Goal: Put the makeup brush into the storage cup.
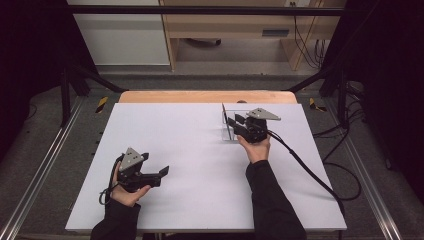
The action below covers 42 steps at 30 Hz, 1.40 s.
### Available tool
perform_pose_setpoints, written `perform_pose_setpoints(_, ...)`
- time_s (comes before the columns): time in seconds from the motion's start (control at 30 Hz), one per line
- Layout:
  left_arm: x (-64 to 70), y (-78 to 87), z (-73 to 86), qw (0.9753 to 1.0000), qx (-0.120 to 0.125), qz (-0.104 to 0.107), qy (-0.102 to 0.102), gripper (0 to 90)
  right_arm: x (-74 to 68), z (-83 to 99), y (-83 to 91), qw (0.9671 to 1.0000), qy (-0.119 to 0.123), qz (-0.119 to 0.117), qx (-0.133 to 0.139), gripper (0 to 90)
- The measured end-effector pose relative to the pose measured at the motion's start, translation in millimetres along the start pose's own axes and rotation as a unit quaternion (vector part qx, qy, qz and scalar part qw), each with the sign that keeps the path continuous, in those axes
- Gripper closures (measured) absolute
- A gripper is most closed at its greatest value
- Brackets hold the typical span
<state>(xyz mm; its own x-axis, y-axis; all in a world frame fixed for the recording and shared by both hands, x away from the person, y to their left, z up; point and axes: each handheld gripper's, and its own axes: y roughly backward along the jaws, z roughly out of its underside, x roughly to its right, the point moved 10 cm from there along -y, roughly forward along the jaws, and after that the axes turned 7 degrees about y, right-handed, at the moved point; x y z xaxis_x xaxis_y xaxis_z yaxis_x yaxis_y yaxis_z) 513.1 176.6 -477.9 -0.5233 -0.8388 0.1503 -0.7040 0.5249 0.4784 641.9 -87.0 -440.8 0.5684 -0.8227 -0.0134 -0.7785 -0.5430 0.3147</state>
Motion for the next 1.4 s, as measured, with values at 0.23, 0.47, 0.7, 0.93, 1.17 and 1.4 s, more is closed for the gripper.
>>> perform_pose_setpoints(0.23,-0.8,0.3,-0.2,1.0,0.001,-0.002,0.0,10.4,-10.1,1.7,19.8,0.9997,0.009,-0.021,-0.007,50.5)
perform_pose_setpoints(0.47,-0.7,0.0,0.3,1.0,-0.001,-0.003,0.0,10.3,-12.2,7.5,38.3,0.9994,0.021,-0.025,-0.012,42.4)
perform_pose_setpoints(0.7,-1.8,-0.1,1.2,1.0,-0.002,-0.005,0.0,10.1,-17.7,10.9,57.8,0.9992,0.028,-0.028,-0.01,34.4)
perform_pose_setpoints(0.93,-2.1,0.3,1.3,1.0,-0.002,-0.005,0.001,9.8,-20.2,20.6,72.0,0.999,0.031,-0.029,-0.014,28.5)
perform_pose_setpoints(1.17,-3.8,0.8,2.0,1.0,-0.002,-0.008,0.004,9.4,-20.9,31.3,87.4,0.9989,0.035,-0.029,-0.013,19.8)
perform_pose_setpoints(1.4,-5.0,2.0,3.2,0.9999,-0.003,-0.009,0.004,9.0,-19.2,37.2,102.9,0.9989,0.037,-0.026,-0.011,13.0)
